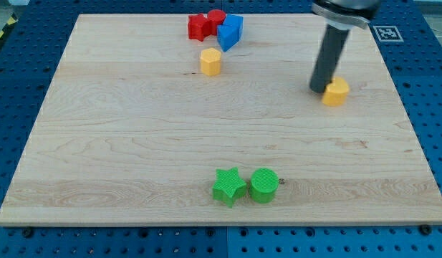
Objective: Move the yellow heart to the center right
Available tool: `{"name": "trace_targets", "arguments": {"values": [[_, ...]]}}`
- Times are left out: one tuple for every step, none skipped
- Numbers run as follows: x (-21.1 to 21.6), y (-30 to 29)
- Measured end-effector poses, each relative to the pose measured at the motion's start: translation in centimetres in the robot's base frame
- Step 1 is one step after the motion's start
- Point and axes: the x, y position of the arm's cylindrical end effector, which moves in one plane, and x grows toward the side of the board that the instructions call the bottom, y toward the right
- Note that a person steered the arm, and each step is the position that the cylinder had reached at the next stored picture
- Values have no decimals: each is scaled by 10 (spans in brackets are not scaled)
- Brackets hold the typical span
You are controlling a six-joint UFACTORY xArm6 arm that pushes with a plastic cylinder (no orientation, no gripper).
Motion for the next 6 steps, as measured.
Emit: {"name": "trace_targets", "arguments": {"values": [[17,21],[17,21],[19,9],[42,2],[63,5],[59,28]]}}
